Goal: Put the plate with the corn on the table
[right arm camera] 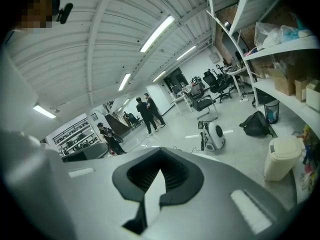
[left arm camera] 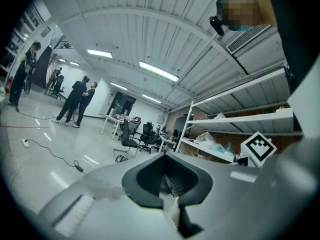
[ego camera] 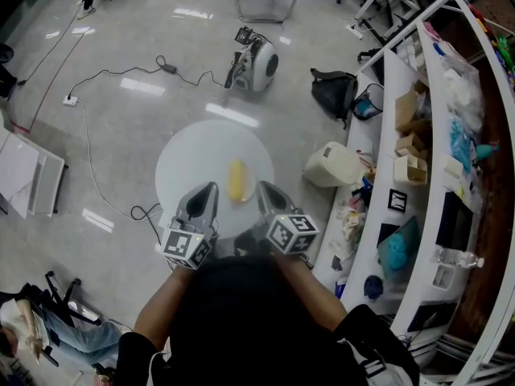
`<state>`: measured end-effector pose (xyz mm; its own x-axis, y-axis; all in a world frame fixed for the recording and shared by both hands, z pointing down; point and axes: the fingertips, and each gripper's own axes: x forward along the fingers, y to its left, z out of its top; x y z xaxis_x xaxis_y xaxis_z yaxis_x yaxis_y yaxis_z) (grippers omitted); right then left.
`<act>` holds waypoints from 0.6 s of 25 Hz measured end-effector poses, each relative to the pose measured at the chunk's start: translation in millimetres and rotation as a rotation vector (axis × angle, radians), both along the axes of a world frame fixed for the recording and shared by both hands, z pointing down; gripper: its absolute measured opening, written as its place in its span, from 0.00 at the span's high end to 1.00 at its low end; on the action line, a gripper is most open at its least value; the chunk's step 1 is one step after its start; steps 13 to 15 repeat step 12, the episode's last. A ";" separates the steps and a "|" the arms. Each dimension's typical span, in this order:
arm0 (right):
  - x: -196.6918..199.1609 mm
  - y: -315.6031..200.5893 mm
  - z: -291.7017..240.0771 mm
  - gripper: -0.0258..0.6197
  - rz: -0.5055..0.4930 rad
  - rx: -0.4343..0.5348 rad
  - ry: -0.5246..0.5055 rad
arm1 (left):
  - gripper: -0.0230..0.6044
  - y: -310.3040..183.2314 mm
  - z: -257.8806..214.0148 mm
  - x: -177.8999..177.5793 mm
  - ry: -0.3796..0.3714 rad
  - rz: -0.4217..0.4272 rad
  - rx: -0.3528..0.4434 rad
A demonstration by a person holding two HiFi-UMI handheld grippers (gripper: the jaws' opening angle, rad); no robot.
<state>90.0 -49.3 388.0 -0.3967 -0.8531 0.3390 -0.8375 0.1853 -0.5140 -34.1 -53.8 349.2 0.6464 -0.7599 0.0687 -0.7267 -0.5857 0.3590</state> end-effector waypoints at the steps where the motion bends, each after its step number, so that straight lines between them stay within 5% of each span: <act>1: 0.3 0.6 0.5 0.95 0.000 -0.001 0.001 | 0.96 0.0 -2.0 0.5 0.005 -0.003 -0.003; 15: 1.2 7.2 1.9 0.95 -0.012 0.001 0.005 | 0.96 1.8 -6.9 1.6 0.020 -0.011 0.016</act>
